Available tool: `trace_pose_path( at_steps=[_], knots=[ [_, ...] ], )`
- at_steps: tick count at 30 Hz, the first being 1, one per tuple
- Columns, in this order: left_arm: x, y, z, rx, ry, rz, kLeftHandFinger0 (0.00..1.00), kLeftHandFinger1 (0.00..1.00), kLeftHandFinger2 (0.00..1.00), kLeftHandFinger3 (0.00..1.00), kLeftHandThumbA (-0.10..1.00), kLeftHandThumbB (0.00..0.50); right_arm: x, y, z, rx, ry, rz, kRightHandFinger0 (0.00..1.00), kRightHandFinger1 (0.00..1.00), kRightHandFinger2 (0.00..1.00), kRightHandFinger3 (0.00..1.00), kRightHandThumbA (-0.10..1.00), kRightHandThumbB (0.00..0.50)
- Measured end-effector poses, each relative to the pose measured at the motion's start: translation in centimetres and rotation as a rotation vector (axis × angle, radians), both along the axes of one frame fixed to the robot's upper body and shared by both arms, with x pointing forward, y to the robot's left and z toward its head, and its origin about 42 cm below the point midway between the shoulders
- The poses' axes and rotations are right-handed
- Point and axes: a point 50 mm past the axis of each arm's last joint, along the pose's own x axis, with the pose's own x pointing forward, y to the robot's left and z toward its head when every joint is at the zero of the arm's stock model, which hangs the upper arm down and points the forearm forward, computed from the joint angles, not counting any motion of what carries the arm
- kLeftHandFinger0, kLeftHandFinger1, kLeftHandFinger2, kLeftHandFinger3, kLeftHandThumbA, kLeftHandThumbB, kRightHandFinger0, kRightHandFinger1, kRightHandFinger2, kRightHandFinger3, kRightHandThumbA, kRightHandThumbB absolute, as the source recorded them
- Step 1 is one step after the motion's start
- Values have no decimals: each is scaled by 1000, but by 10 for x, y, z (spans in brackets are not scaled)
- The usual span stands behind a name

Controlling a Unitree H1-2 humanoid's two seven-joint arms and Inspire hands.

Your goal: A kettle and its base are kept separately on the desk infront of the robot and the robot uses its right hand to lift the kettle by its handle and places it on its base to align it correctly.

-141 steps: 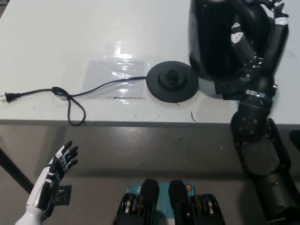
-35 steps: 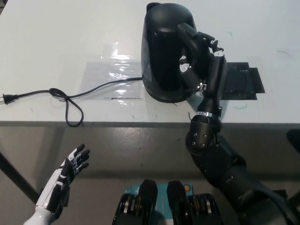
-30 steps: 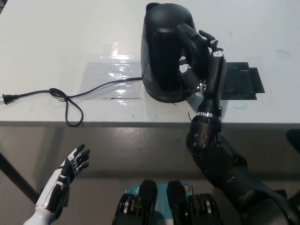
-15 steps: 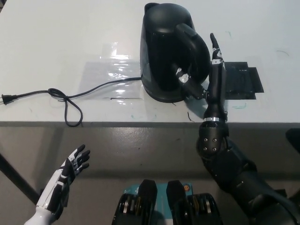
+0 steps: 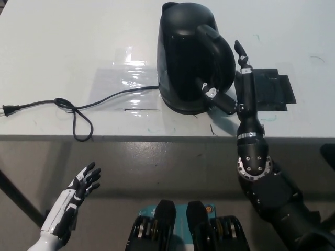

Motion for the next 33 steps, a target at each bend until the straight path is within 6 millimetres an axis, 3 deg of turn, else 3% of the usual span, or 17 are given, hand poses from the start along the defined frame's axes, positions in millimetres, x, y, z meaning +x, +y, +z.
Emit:
trace_pose_path(
  at_steps=[1,4,7,10,15,22,25,28,32,33],
  knots=[
    [0,0,0,0,0,0,1000,1000,1000,1000,934,281,0,0,0,0,0,0,1000,1000,1000,1000,1000,500],
    [0,0,0,0,1,0,1000,1000,1000,1000,930,292,-5,-3,24,67,-53,67,1000,1000,1000,1000,1000,500],
    [0,0,0,0,1,0,1000,1000,1000,1000,919,297,-7,-4,31,85,-75,81,1000,1000,1000,1000,1000,500],
    [-1,0,-1,0,3,1,1000,1000,1000,1000,916,298,-17,-14,60,135,-161,117,1000,1000,1000,1000,1000,500],
    [-2,0,-2,0,8,1,1000,1000,1000,1000,909,304,-27,-26,75,162,-214,124,1000,1000,1000,1000,1000,500],
    [-3,1,-4,-1,20,4,1000,1000,1000,1000,917,292,-55,-57,104,198,-325,119,1000,1000,1000,1000,1000,500],
    [-4,1,-5,-1,26,5,1000,1000,1000,1000,928,287,-76,-80,122,198,-402,109,1000,1000,1000,1000,1000,500],
    [-4,1,-5,-1,26,5,1000,1000,1000,1000,930,280,-76,-80,122,198,-402,109,1000,1000,1000,1000,1000,500],
    [-4,1,-6,-1,31,6,1000,1000,1000,1000,953,275,-107,-101,132,195,-472,88,1000,1000,1000,1000,932,499],
    [-4,1,-6,-1,31,6,1000,1000,1000,1000,957,269,-107,-101,132,195,-472,88,1000,1000,1000,1000,1000,474]
  ],
)
